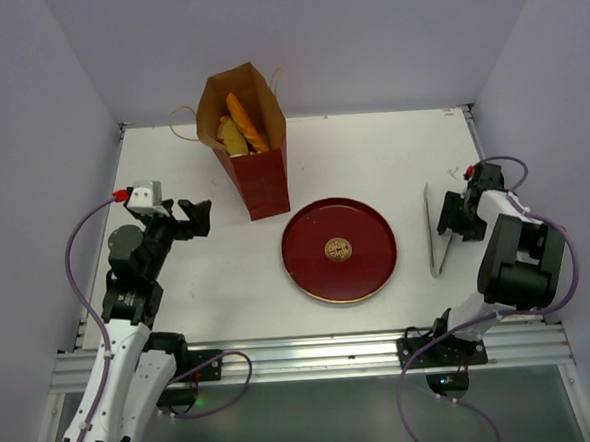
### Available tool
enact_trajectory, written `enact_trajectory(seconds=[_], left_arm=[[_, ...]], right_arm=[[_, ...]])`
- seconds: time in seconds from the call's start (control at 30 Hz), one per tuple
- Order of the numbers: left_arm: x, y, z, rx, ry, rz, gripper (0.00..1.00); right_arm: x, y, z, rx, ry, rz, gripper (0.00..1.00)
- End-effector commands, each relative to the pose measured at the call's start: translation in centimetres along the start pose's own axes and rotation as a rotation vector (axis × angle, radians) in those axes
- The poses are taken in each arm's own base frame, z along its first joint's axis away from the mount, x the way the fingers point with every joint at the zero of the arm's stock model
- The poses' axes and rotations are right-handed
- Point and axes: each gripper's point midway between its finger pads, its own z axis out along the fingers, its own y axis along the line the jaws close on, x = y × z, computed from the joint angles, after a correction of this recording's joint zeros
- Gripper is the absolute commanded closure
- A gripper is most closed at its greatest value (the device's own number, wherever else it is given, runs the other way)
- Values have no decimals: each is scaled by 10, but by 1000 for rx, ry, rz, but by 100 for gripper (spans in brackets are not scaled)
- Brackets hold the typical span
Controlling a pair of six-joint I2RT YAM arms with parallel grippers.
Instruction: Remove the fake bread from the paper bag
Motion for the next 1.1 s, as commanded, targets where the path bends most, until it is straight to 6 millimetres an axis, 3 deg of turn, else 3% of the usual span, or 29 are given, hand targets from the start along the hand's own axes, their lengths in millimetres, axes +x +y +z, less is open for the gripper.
enact_trajectory(seconds=[0.0,0.3,0.73,1.07], left_arm=[[-13,-6,0,26,-43,27,0],[-11,-5,1,22,-36,27,0],[-4,-3,5,17,-9,24,0],[-1,-1,6,12,1,24,0]], right_arm=[[-23,-2,2,12,-51,26,35],[-26,-4,12,16,-32,35,53],[-27,1,19,-16,-23,30,69],[-31,3,17,-28,-34,14,88]])
